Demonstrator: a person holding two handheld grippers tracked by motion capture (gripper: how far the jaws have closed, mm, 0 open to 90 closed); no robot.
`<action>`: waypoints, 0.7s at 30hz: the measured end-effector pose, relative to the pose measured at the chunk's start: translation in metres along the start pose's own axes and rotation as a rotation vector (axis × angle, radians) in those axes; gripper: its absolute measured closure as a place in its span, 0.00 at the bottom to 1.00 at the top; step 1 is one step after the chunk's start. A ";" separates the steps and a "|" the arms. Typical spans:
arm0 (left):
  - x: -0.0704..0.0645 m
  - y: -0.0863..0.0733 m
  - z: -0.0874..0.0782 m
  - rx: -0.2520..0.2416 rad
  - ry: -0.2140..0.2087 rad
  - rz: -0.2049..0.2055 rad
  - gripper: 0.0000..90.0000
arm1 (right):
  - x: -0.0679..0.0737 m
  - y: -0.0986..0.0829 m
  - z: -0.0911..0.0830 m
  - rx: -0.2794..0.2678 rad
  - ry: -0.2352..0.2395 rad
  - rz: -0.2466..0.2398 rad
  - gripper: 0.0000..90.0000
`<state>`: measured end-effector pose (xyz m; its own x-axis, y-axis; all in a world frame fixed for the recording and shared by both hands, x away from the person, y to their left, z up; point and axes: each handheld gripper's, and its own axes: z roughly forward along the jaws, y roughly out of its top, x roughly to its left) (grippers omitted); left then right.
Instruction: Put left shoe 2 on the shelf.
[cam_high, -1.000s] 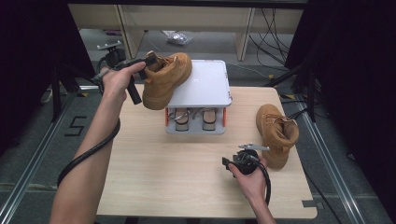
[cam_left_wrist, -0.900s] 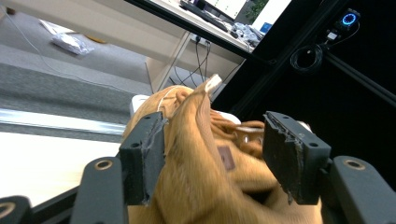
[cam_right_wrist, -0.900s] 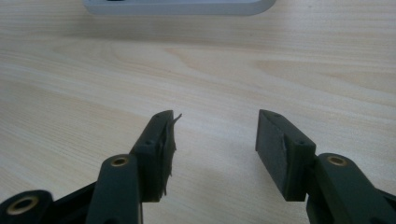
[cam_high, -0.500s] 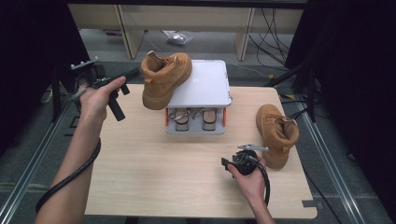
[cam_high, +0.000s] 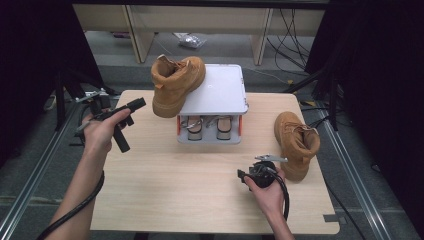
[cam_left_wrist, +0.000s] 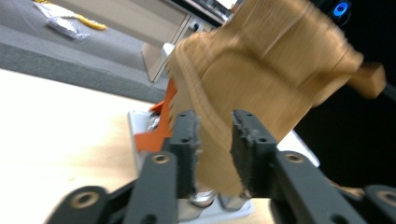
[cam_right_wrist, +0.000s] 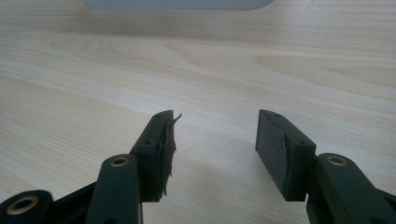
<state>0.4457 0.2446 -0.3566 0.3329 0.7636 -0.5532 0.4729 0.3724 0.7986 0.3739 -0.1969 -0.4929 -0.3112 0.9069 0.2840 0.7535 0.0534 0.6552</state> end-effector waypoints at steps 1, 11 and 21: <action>0.003 -0.004 0.000 -0.002 -0.010 -0.005 0.80 | -0.001 0.000 0.000 -0.001 0.000 -0.010 0.53; 0.012 -0.028 0.000 0.014 -0.004 0.038 0.91 | -0.004 -0.001 0.001 0.003 -0.003 -0.018 0.53; 0.012 -0.035 0.001 0.041 -0.003 0.030 0.99 | -0.001 -0.001 0.001 0.009 0.006 0.000 0.53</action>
<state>0.4336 0.2403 -0.3913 0.3497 0.7724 -0.5302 0.4961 0.3274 0.8042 0.3738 -0.1976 -0.4946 -0.3145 0.9043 0.2886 0.7589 0.0569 0.6488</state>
